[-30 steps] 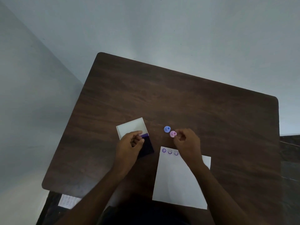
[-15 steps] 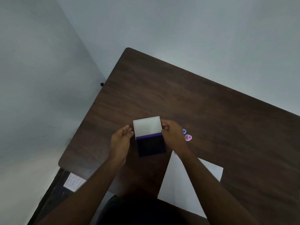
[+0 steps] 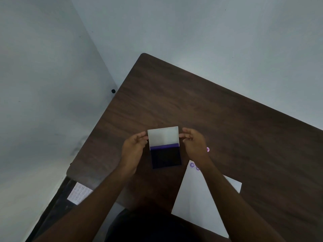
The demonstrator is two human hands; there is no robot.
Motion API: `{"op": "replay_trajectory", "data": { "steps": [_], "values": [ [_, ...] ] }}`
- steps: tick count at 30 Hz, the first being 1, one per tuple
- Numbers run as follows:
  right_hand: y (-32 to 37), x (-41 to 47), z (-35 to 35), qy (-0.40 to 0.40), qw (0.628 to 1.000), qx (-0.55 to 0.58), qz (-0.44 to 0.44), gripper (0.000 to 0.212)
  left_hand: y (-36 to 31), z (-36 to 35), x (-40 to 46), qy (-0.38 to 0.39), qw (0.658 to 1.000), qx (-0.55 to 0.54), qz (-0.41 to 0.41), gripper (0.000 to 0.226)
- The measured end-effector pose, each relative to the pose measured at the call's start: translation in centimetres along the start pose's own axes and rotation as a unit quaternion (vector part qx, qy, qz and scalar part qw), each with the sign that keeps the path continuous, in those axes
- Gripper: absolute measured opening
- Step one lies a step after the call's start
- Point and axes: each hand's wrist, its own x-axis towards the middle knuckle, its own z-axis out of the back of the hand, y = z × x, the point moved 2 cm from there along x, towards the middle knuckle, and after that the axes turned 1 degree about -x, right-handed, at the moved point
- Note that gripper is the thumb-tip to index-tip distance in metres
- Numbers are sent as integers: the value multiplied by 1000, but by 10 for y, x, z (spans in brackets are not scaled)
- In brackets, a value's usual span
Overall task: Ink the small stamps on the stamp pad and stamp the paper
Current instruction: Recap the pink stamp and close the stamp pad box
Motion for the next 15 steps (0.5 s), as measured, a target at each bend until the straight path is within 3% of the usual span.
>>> {"op": "replay_trajectory", "data": {
  "steps": [6,15],
  "values": [
    [-12,-27,10,-14,999,-14,31,37,9,17,-26,35,999,-26,23,25],
    [-42,-45,6,7,999,-33,-6,36,52,14,-37,79,995,-10,64,23]
  ]
}}
